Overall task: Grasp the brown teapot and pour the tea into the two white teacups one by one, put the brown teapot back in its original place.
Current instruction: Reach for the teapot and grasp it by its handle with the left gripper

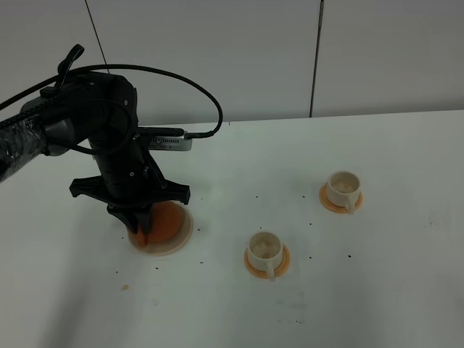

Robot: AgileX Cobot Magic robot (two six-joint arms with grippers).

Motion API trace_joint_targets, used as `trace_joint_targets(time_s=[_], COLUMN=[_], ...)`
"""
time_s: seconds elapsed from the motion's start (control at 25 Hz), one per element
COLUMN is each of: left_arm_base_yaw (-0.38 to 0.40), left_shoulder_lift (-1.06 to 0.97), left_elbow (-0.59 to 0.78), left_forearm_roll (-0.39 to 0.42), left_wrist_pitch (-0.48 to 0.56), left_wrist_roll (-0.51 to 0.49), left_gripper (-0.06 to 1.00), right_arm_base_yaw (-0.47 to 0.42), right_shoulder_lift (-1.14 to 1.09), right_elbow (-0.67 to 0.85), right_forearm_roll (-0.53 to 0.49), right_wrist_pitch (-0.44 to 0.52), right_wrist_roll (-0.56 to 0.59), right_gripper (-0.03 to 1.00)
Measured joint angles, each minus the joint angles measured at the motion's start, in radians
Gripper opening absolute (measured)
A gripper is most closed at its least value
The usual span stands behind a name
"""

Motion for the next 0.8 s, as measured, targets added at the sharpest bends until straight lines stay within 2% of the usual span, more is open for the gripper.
trace_joint_targets(time_s=[0.24, 0.8], left_arm_base_yaw=[0.0, 0.0], left_shoulder_lift=[0.0, 0.057], left_elbow=[0.0, 0.008], left_forearm_roll=[0.0, -0.055], left_wrist_pitch=[-0.008, 0.014], left_wrist_roll=[0.002, 0.034], left_gripper=[0.17, 0.17], right_arm_base_yaw=[0.0, 0.0], right_shoulder_lift=[0.0, 0.0], right_elbow=[0.0, 0.0], right_forearm_roll=[0.0, 0.0], right_wrist_pitch=[0.0, 0.0], right_wrist_roll=[0.0, 0.0], right_gripper=[0.24, 0.24])
